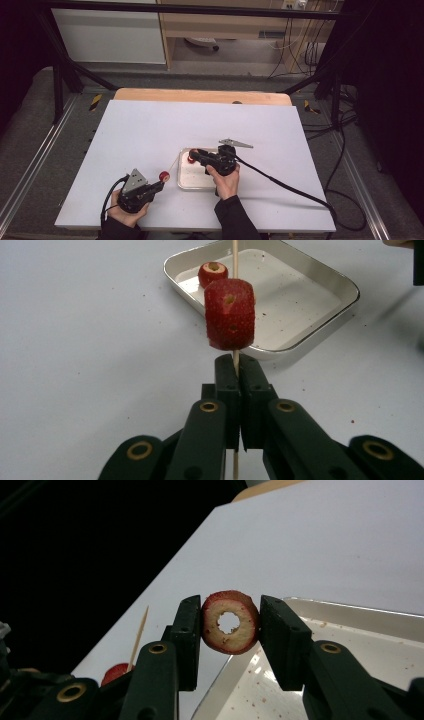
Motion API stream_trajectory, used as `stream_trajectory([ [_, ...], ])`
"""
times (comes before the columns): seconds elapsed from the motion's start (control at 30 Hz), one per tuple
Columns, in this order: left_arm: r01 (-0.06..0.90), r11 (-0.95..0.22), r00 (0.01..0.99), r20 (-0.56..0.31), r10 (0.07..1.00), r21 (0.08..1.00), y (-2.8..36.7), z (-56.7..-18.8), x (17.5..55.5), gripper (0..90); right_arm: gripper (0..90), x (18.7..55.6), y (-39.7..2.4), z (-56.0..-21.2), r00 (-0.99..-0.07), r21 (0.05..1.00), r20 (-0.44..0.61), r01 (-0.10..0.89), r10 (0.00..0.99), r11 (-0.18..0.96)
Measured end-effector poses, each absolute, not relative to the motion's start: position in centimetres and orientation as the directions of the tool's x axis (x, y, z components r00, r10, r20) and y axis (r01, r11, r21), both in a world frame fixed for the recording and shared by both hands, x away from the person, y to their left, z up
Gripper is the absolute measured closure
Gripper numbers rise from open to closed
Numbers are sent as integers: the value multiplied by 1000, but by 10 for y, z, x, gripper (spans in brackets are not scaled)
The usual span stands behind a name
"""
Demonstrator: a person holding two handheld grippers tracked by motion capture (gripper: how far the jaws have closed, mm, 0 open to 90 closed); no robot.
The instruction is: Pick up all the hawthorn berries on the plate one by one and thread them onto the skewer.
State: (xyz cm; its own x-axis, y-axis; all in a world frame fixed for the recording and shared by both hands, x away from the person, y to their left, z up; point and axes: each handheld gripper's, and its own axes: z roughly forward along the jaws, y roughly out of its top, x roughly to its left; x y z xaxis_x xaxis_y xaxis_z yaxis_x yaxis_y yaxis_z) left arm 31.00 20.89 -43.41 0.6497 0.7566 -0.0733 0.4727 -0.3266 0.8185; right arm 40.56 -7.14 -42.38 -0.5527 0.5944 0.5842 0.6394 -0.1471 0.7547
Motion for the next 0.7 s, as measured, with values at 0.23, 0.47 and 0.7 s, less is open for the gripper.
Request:
stream_trajectory([
  [0.23,494,-293,629,-104,771,819,204,-435,308,882,623,401,-71,-424,-550,766,618,583,562,-271],
  [0.47,501,-264,618,-128,775,824,199,-435,307,882,624,397,-68,-427,-549,757,647,544,530,-361],
  [0.7,509,-262,618,-136,775,820,188,-437,308,883,624,396,-65,-432,-538,734,679,526,500,-430],
])
